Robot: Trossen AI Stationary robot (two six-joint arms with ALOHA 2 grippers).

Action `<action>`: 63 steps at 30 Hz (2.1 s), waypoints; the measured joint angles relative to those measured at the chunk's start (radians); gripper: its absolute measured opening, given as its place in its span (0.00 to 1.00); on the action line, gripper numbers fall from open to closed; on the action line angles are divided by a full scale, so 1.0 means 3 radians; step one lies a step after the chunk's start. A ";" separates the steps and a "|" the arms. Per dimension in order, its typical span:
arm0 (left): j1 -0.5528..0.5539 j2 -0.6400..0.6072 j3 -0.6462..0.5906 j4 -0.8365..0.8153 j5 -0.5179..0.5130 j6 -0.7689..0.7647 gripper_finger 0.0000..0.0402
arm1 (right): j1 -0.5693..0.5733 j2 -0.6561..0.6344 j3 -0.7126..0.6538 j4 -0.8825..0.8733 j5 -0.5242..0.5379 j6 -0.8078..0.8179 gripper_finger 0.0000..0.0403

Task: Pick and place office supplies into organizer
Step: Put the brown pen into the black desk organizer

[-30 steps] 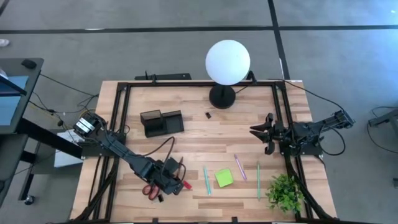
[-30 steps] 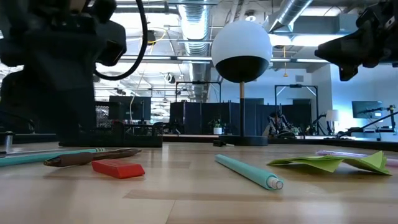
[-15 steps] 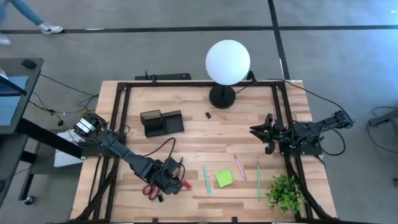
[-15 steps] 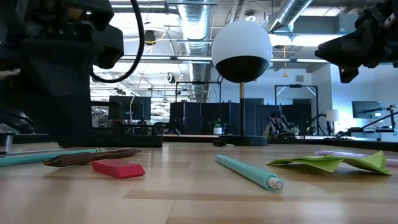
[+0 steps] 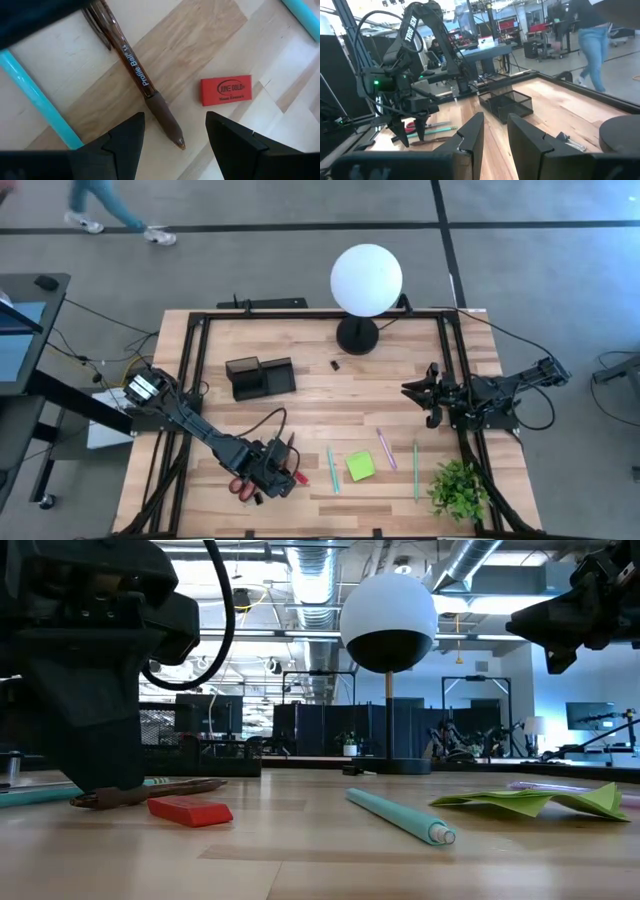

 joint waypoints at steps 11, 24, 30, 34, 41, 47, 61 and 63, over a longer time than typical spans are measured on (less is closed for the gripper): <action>0.0033 0.0007 -0.0003 -0.0184 0.0074 -0.0108 0.39 | 0.0000 0.0000 0.0000 0.0001 0.0001 -0.0001 0.20; 0.0070 0.0009 0.0001 -0.0435 -0.0011 -0.0161 0.07 | 0.0000 0.0000 0.0000 0.0000 0.0001 -0.0003 0.20; 0.0093 0.0007 -0.0011 -0.0343 -0.0063 0.0139 0.06 | 0.0000 0.0000 0.0000 0.0000 0.0001 -0.0003 0.20; 0.0094 0.0024 0.0159 -0.0562 -0.0064 0.0262 0.06 | 0.0000 0.0000 0.0000 0.0001 0.0001 -0.0004 0.20; 0.0158 0.0038 0.0974 -0.2255 -0.0397 0.0375 0.05 | 0.0000 0.0000 -0.0001 0.0000 0.0000 -0.0004 0.20; 0.0347 0.0029 0.1860 -0.4068 -0.0425 0.0420 0.05 | -0.0001 0.0000 -0.0001 0.0001 0.0001 -0.0005 0.20; 0.1408 -0.0251 0.1990 -0.4016 -0.0321 0.1649 0.04 | -0.0001 0.0008 -0.0001 0.0001 0.0000 0.0023 0.20; 0.1534 -0.0303 0.1902 -0.4012 -0.0337 0.1747 0.03 | -0.0001 0.0008 -0.0001 0.0002 0.0001 0.0084 0.20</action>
